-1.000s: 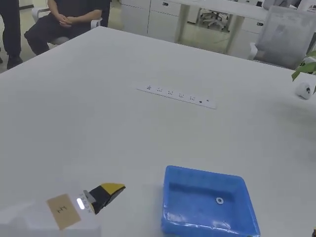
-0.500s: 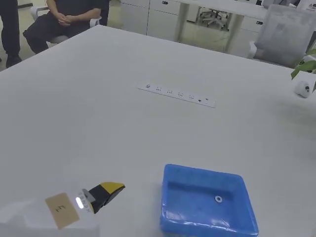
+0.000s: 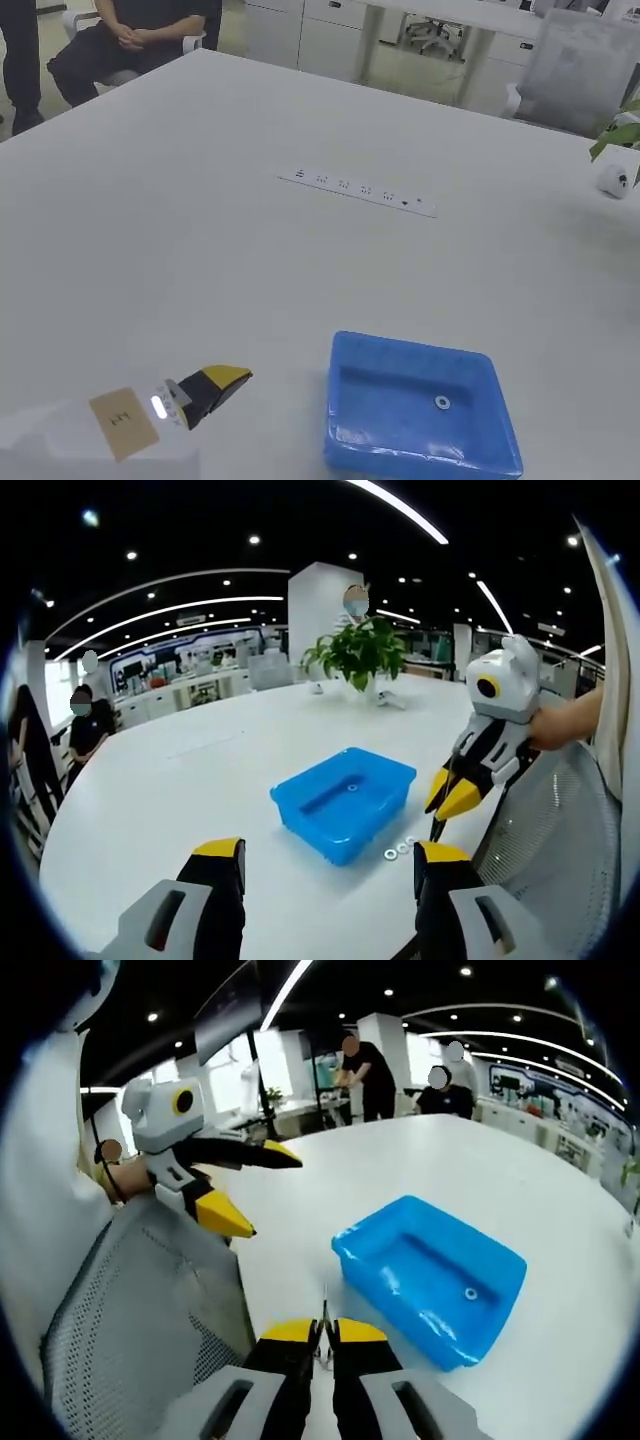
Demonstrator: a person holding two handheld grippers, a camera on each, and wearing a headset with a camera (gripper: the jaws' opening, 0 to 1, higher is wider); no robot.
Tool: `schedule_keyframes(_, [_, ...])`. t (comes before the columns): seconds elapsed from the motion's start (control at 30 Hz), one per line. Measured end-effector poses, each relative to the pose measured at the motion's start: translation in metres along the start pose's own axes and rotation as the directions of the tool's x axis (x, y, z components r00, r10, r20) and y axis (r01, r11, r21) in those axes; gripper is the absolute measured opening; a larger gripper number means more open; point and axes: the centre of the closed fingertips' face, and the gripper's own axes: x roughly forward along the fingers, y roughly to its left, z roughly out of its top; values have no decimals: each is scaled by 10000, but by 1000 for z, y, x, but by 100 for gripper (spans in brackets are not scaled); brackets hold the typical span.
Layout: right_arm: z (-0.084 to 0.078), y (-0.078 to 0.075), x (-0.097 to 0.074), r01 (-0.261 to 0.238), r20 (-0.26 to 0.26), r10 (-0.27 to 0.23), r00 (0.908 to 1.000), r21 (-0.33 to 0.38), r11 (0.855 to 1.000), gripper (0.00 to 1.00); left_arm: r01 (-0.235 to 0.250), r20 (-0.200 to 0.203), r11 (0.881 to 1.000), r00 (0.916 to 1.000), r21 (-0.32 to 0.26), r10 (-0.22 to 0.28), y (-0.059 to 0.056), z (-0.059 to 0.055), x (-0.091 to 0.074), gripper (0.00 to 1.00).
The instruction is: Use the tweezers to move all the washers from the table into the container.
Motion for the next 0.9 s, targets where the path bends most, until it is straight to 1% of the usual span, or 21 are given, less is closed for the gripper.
schedule_keyframes(0.13, [15, -2, -5, 55, 107, -54, 9999, -150, 9999, 2, 8, 18, 10000, 10000, -11, -8, 0, 0, 0, 68])
schedule_keyframes(0.27, [32, -7, -10, 56, 537, -55, 9985, -10, 10000, 2, 14, 58, 10000, 10000, -56, -14, 0, 1, 0, 68])
schedule_keyframes(0.43, [52, -17, -18, 131, 1197, -181, 9926, 423, 9990, 2, 6, 97, 10000, 10000, -74, -5, 0, 1, 0, 69])
schedule_keyframes(0.57, [60, -28, -23, 449, 1530, -558, 9867, 736, 9963, 2, 56, 202, 9999, 9998, -136, -53, -1, 3, 0, 69])
schedule_keyframes(0.6, [62, -33, -24, 602, 1660, -754, 9832, 947, 9937, 2, 48, 312, 9999, 9995, -138, -43, -1, 5, 0, 69])
schedule_keyframes(0.67, [65, -40, -25, 721, 1829, -947, 9786, 1265, 9893, 2, 25, 287, 9999, 9996, -152, -20, 0, 5, 0, 69])
schedule_keyframes(0.73, [65, -49, -25, 905, 1866, -1173, 9754, 1465, 9851, 2, 15, 250, 9999, 9997, -165, -10, 0, 4, 0, 68])
schedule_keyframes(0.83, [66, -57, -24, 1108, 1851, -1414, 9725, 1662, 9798, 2, 55, 339, 9998, 9994, -180, -49, -1, 5, -1, 69])
schedule_keyframes(0.9, [65, -66, -23, 1424, 1786, -1775, 9678, 1934, 9707, 2, 118, 620, 9994, 9980, -322, -98, -2, 10, -2, 70])
